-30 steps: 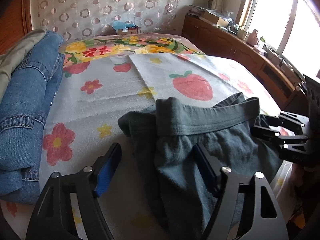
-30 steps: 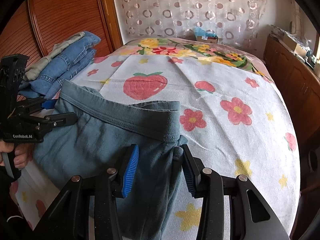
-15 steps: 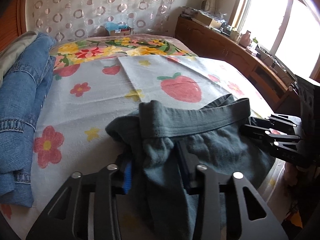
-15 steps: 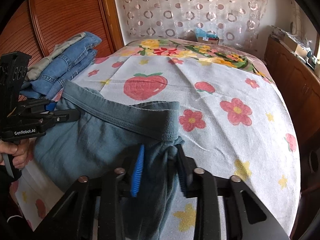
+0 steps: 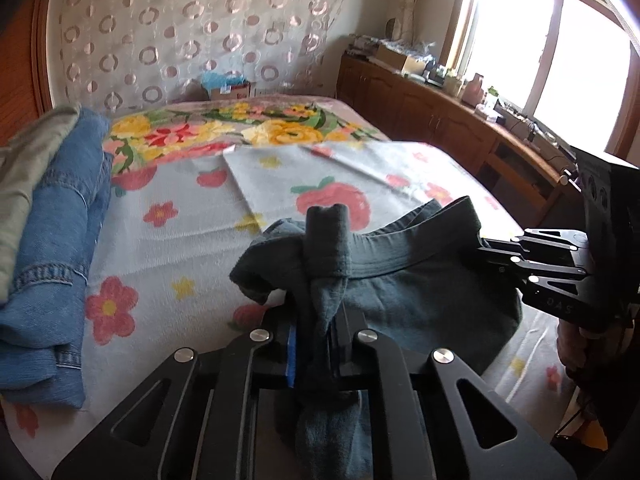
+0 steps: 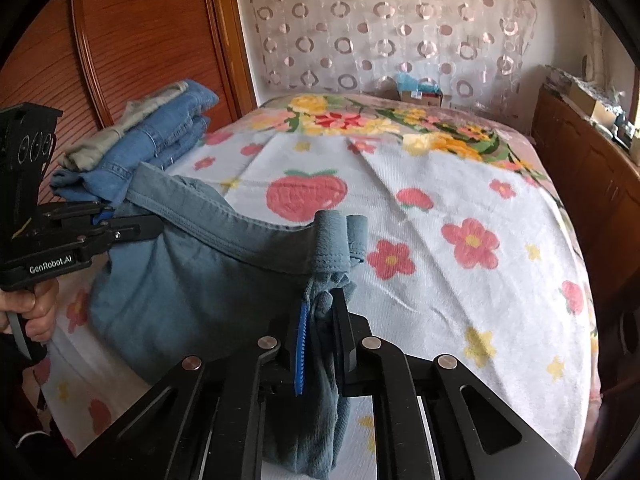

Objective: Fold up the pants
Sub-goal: 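Lift the held folded edge up with both grippers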

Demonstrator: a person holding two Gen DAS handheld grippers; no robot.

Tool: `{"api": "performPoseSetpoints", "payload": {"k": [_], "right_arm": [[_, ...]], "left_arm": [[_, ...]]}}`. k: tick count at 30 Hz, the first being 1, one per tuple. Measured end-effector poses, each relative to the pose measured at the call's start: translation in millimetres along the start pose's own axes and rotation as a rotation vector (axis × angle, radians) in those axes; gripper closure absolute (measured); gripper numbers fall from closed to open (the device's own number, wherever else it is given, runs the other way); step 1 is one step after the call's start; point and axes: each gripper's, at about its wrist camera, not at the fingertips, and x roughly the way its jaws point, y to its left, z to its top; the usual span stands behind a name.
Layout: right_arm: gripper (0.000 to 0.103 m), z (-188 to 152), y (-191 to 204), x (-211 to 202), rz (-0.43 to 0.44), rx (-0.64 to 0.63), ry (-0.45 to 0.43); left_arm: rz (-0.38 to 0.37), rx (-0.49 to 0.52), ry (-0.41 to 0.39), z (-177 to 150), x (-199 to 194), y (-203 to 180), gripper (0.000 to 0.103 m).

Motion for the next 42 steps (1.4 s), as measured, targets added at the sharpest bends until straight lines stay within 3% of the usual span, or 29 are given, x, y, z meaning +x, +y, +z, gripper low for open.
{"api": "performPoseSetpoints", "payload": {"k": [22,42], "right_arm": [[0.093,31,23,-91,-0.079,-0.081,-0.261],[0.093,26,25,-101,-0.065,-0.149,-0.385]], "left_arm": [[0.026,0.090,-0.240,55,-83,-25,0.090],[0.105,0.121,-0.353,76,-143,-27,0.090]]}}
